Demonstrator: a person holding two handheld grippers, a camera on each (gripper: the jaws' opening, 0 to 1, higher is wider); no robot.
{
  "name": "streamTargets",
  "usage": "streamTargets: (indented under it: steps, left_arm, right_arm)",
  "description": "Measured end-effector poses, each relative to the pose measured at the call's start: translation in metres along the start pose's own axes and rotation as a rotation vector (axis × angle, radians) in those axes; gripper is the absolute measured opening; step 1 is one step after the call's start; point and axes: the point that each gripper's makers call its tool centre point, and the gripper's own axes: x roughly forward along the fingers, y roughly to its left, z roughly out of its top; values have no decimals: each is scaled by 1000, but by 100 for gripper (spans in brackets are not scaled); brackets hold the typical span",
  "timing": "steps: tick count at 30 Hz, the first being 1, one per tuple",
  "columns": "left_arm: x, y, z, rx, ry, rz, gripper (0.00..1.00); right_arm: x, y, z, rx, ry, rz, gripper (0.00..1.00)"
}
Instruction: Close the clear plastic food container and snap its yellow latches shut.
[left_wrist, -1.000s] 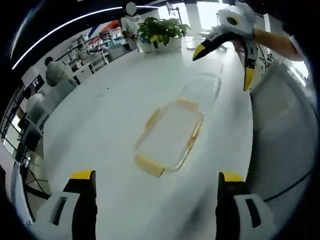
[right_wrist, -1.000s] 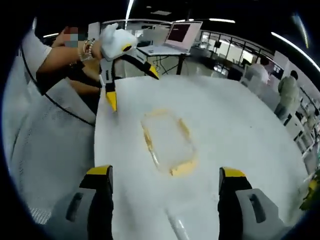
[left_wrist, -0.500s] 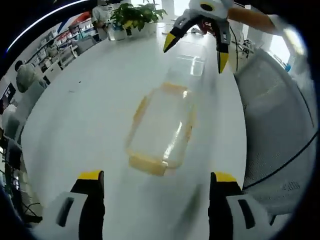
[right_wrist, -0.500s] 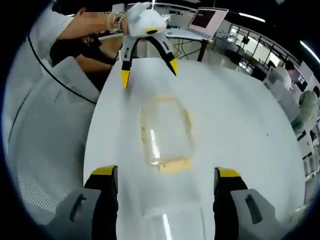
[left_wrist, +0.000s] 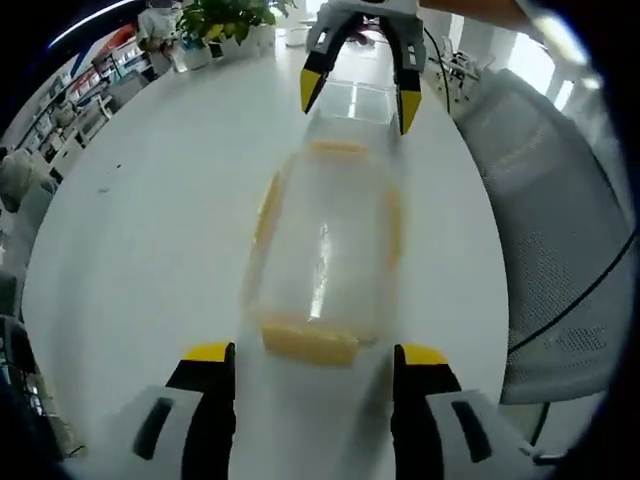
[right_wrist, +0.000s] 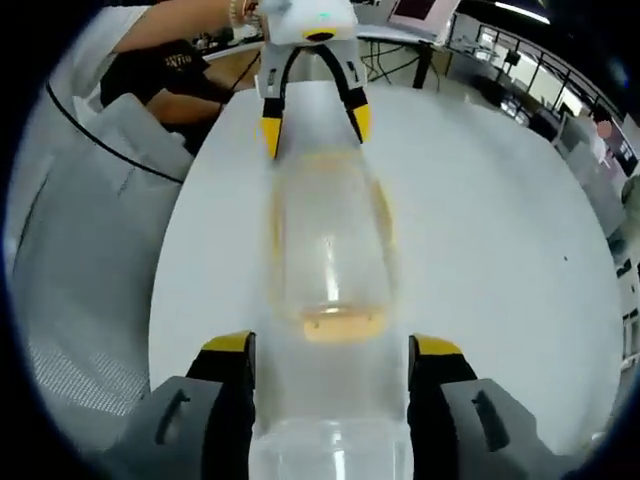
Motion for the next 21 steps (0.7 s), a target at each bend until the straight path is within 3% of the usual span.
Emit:
streamTargets:
  steps: [8,21]
  left_arm:
    - [8,-1,-4,29,20,-41,49]
    - [10,7,-6,44,16,-49,40]
  right_arm:
    - [12,-6,-5,-7,36,16,49]
    - [25,-8,-6,-27,75,29,46]
